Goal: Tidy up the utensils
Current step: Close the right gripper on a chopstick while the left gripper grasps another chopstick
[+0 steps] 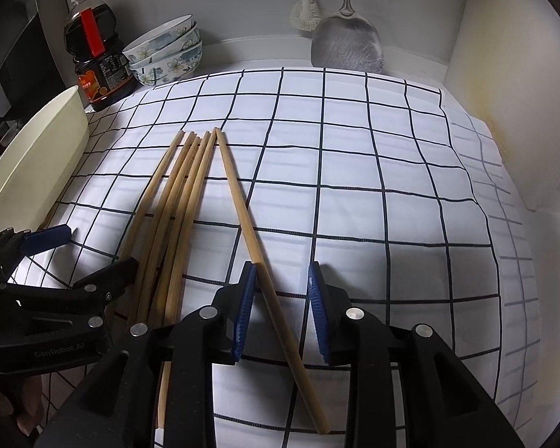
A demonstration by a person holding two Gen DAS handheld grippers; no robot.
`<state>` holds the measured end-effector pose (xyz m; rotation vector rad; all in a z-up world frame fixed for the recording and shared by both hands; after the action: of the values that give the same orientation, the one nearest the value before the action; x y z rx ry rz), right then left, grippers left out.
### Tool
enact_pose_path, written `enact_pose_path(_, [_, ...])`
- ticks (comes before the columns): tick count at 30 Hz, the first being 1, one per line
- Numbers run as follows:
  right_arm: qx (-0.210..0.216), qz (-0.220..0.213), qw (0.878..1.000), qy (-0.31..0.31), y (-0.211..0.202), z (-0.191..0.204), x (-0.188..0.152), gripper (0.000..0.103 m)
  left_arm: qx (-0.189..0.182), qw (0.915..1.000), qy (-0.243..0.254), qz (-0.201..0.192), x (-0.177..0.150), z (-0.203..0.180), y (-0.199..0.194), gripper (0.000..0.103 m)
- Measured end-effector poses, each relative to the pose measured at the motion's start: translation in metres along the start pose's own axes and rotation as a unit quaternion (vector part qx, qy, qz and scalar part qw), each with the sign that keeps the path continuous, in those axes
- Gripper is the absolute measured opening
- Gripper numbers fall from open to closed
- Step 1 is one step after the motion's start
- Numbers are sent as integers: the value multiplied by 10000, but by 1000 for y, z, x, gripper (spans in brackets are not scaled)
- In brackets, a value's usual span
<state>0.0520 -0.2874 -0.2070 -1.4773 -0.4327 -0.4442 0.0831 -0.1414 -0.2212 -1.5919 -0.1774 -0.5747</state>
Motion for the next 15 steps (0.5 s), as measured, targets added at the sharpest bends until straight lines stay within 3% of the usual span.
enact_pose_path(11, [50, -59, 9986, -518, 13, 10, 17, 37, -50, 9998, -7, -198, 14, -10, 3, 78])
enact_pose_path(15, [109, -66, 9981, -598, 16, 12, 20, 36, -127, 9995, 89, -273, 15, -16, 0, 60])
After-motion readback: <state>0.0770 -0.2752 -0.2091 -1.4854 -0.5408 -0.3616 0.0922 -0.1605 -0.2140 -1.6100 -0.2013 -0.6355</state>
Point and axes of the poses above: each gripper's, at about its wrist camera, not at the fingertips, and y roughly the way its jaws point, z to its left, x to its top, the point moved 9 cm from there along y, roughly the way its jaws point, and after that the axes turned 2 degrees about -y, right-handed, at the moved point
